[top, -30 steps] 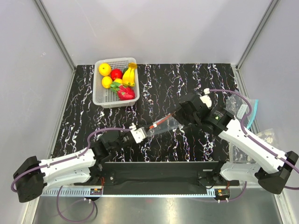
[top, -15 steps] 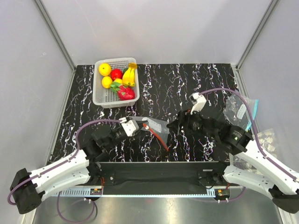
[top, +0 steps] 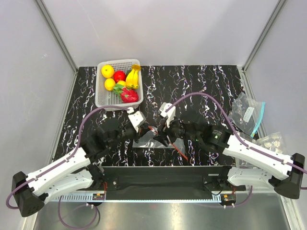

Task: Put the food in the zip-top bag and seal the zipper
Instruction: Pick up the zipper food storage bag at the center of the board, then unzip the zipper food storage bag.

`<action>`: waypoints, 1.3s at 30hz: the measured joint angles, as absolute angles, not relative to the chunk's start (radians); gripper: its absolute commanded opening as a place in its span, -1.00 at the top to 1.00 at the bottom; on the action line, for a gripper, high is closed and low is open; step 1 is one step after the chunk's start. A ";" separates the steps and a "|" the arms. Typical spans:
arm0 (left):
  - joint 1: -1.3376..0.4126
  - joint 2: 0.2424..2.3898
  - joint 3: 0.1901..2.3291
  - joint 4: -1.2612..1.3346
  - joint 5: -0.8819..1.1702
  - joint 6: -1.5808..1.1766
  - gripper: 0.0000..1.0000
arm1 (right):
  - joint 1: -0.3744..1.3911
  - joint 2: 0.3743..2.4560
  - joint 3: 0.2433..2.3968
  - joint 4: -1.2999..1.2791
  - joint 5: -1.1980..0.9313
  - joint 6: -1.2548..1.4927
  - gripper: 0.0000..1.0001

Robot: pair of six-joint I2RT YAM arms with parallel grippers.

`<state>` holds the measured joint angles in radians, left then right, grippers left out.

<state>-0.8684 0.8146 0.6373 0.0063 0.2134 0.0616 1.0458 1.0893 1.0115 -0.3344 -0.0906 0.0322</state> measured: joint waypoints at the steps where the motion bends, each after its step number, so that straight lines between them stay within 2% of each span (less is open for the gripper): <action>1: -0.868 0.818 0.649 -0.010 0.213 0.052 1.00 | 1.046 1.077 1.003 -0.318 -0.089 0.019 -0.20; 7: -0.868 0.822 0.665 -0.077 0.217 0.023 1.00 | 1.047 1.016 0.982 -0.253 -0.070 -0.031 -0.02; 20: -0.868 0.846 0.714 -0.158 0.218 -0.024 1.00 | 1.059 1.067 0.987 -0.244 -0.080 -0.069 -0.05; 28: -0.868 0.846 0.728 -0.187 0.218 -0.028 1.00 | 1.075 1.109 1.007 -0.243 -0.092 -0.075 0.08; 30: -0.868 0.846 0.730 -0.191 0.218 -0.028 1.00 | 1.079 1.123 1.012 -0.241 -0.091 -0.076 0.21; 31: -0.868 0.846 0.731 -0.194 0.218 -0.028 1.00 | 1.081 1.129 1.013 -0.239 -0.090 -0.078 0.57; 33: -0.868 0.846 0.733 -0.195 0.218 -0.028 1.00 | 1.085 1.141 1.015 -0.235 -0.085 -0.080 0.80; 34: -0.868 0.846 0.733 -0.196 0.218 -0.028 1.00 | 1.085 1.144 1.016 -0.234 -0.080 -0.079 0.86; 39: -0.865 0.844 0.733 -0.198 0.212 -0.032 1.00 | 1.086 1.146 1.016 -0.233 -0.062 -0.074 0.90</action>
<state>-0.8654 0.8444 0.7334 -0.1978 0.2115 -0.0322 1.0859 1.1458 1.0164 -0.2333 -0.0616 -0.0738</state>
